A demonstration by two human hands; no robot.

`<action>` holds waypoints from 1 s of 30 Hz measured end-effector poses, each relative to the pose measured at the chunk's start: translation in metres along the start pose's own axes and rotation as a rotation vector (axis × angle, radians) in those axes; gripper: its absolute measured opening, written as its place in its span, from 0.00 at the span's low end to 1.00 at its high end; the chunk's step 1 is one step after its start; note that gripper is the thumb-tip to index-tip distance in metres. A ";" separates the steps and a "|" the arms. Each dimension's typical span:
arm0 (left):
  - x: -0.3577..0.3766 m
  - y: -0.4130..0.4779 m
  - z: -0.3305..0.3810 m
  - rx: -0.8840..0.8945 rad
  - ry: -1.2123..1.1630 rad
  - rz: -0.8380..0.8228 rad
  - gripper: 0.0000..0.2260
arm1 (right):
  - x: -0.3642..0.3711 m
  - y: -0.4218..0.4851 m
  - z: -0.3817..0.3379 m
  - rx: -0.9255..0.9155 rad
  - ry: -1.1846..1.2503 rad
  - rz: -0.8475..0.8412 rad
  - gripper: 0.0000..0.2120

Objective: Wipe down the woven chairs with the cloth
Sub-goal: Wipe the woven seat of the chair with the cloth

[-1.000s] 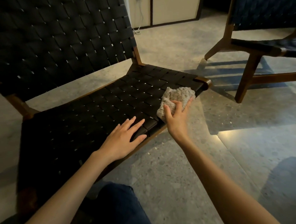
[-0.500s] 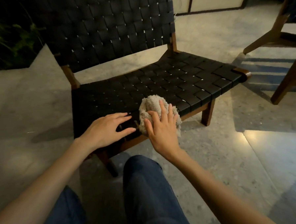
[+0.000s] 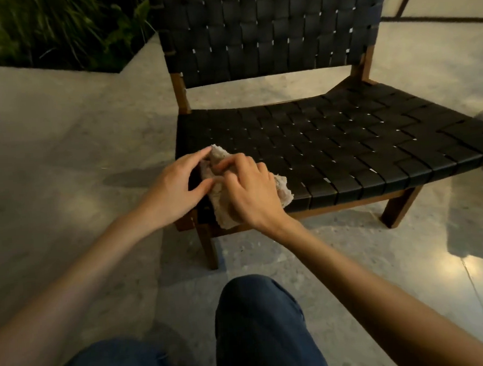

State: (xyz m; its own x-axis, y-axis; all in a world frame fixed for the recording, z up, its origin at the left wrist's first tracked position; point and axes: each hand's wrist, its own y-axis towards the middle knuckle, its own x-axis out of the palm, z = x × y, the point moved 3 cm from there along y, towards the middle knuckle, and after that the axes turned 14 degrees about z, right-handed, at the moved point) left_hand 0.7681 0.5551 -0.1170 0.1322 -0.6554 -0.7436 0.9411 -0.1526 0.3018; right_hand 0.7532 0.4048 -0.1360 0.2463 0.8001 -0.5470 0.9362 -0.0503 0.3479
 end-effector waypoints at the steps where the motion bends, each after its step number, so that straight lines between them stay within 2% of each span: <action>1: -0.004 -0.004 -0.005 -0.045 -0.026 0.008 0.31 | 0.000 0.002 -0.004 0.068 0.148 -0.016 0.11; 3: -0.011 -0.012 -0.014 -0.128 -0.065 0.017 0.36 | 0.003 0.010 -0.010 0.118 0.345 -0.079 0.07; 4: -0.013 -0.015 -0.017 -0.158 -0.087 0.024 0.37 | 0.005 0.013 -0.013 0.092 0.373 -0.114 0.08; 6: -0.014 -0.019 -0.021 -0.198 -0.132 0.058 0.36 | 0.011 0.019 -0.014 0.020 0.337 -0.186 0.15; 9: -0.012 -0.018 -0.029 -0.227 -0.161 0.120 0.31 | 0.017 0.024 -0.006 -0.008 0.197 -0.221 0.19; 12: -0.011 -0.016 -0.032 -0.216 -0.145 0.139 0.25 | 0.013 0.024 0.001 -0.109 -0.030 -0.157 0.17; 15: -0.004 -0.021 -0.033 -0.236 -0.204 0.158 0.23 | 0.004 0.013 0.000 -0.151 0.054 -0.056 0.11; 18: 0.004 -0.030 -0.026 -0.111 -0.145 0.281 0.19 | -0.010 -0.005 0.004 -0.192 0.078 0.087 0.09; 22: 0.013 -0.054 -0.008 0.181 0.068 0.591 0.18 | -0.028 -0.038 0.012 -0.228 0.098 0.224 0.07; 25: 0.030 -0.080 0.003 0.325 0.112 0.745 0.16 | -0.031 -0.065 0.028 -0.197 0.115 0.276 0.07; 28: 0.048 -0.107 0.005 0.452 0.086 0.759 0.14 | -0.027 -0.092 0.046 -0.147 0.166 0.274 0.06; 30: 0.064 -0.125 -0.001 0.512 0.053 0.664 0.11 | -0.020 -0.108 0.061 -0.112 0.186 0.242 0.05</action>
State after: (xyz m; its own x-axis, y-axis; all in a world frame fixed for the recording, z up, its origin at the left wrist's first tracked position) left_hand 0.6591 0.5334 -0.2028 0.6352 -0.6939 -0.3392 0.4069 -0.0726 0.9106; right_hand 0.6621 0.3580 -0.2092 0.3986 0.8691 -0.2931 0.8201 -0.1947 0.5381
